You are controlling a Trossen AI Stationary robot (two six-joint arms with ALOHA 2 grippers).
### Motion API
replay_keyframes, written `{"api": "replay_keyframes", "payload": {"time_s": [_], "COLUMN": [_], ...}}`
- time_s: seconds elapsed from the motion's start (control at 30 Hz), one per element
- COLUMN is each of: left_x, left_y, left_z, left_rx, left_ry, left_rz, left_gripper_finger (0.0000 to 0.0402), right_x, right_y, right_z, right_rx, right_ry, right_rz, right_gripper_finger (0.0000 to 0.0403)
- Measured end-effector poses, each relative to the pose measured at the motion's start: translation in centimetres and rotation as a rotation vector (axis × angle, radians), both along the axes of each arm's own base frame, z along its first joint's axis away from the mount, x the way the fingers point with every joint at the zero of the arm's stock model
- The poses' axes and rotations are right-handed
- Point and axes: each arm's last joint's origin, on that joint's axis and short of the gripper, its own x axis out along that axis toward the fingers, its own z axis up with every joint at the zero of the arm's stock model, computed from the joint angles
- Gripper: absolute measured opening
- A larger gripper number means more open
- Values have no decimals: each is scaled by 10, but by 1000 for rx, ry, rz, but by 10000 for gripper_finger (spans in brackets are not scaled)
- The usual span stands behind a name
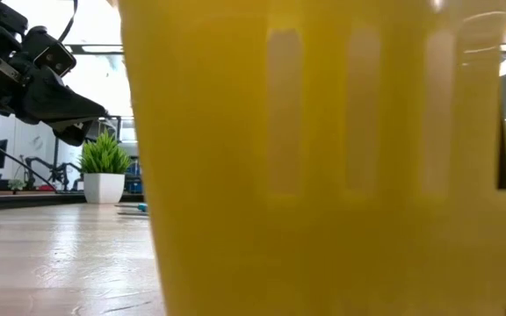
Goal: Pick & Place Paint Supplies
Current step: Put the silver brush into the white bin
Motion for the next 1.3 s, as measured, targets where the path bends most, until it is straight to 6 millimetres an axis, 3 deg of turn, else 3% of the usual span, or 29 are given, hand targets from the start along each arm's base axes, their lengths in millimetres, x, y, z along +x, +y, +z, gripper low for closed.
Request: {"api": "replay_keyframes", "payload": {"time_s": [0.2, 0.37, 0.67, 1.3], "left_x": [0, 0, 0, 0], "left_y": [0, 0, 0, 0], "left_z": [0, 0, 0, 0], "left_rx": [0, 0, 0, 0], "left_ry": [0, -1, 0, 0], "left_rz": [0, 0, 0, 0], "left_gripper_finger": [0, 0, 0, 0], "right_x": [23, 36, 61, 104], "right_y": [-26, -35, -23, -11], "right_z": [-3, -19, -58, -111], "right_rx": [72, 81, 67, 183], "right_ry": [-47, -59, 12, 23], "right_rz": [118, 204, 383, 300], "right_gripper_finger": [86, 86, 86, 86]}}
